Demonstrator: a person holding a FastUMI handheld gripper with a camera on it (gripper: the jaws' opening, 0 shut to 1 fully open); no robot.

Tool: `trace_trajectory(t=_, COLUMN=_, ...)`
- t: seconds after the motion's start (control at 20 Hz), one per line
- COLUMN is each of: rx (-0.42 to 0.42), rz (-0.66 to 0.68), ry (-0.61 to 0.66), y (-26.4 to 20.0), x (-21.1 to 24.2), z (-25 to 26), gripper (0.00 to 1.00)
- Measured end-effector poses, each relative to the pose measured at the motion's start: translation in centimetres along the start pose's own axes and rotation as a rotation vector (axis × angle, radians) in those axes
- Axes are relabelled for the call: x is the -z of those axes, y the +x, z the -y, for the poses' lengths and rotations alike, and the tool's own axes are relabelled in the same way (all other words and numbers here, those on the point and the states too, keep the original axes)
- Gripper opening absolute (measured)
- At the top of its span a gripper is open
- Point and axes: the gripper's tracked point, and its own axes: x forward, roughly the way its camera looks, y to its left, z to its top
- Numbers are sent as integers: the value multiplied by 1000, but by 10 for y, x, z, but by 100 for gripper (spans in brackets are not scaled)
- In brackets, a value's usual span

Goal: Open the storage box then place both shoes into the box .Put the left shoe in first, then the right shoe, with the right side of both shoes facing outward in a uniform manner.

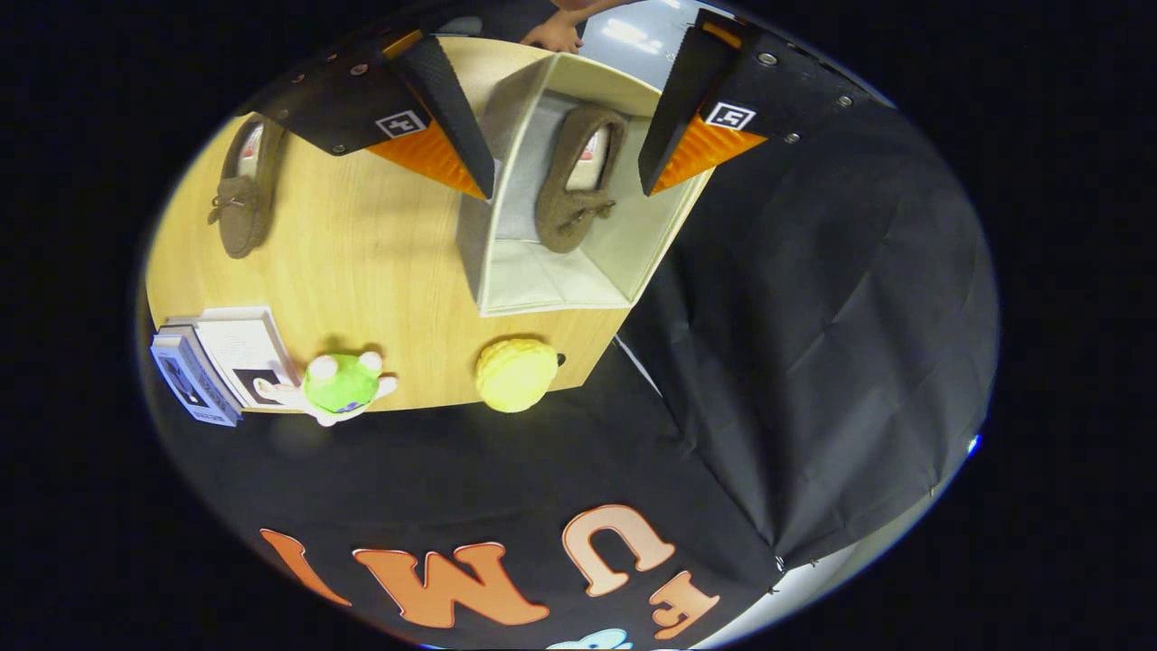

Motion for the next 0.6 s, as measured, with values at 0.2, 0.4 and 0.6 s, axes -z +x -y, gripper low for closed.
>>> trace_trajectory(t=0.2, rx=89, rz=46, ry=9, y=-26, x=-4, z=64, gripper=96)
trace_trajectory(t=0.4, rx=170, rz=44, ry=31, y=-45, x=8, z=129, gripper=96)
trace_trajectory(t=0.6, rx=268, rz=46, ry=16, y=-63, x=19, z=189, gripper=96)
